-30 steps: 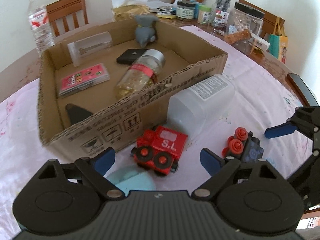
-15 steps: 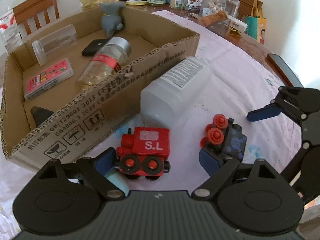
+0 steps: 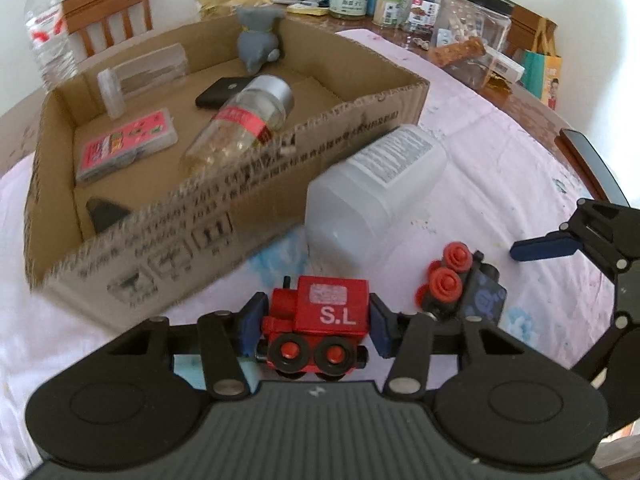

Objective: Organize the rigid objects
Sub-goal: 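Close the left gripper on the red train while the right gripper holds the black block, then lift the red train with the left gripper while the right gripper carries the block toward the box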

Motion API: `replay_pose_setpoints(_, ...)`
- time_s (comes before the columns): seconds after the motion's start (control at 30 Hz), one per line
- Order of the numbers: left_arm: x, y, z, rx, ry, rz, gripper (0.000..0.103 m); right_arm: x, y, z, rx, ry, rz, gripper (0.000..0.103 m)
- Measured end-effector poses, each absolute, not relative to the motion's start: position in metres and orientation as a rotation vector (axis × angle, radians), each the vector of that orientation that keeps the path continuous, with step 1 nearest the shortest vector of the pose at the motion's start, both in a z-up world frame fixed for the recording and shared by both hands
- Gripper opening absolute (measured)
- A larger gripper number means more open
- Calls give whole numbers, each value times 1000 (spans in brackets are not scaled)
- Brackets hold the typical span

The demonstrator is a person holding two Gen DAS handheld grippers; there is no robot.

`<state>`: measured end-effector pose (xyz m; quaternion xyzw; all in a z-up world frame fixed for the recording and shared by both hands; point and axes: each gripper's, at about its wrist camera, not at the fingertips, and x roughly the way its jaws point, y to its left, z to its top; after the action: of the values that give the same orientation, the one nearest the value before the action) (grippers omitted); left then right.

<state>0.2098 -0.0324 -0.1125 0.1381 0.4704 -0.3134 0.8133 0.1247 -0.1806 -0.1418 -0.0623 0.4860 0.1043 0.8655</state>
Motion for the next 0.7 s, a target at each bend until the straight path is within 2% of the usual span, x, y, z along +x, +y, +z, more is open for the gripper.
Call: replay_pose_setpoints(0.7,160,19,-110,199,1056,-498,51,135,-166,-140,-171,1008,285,103)
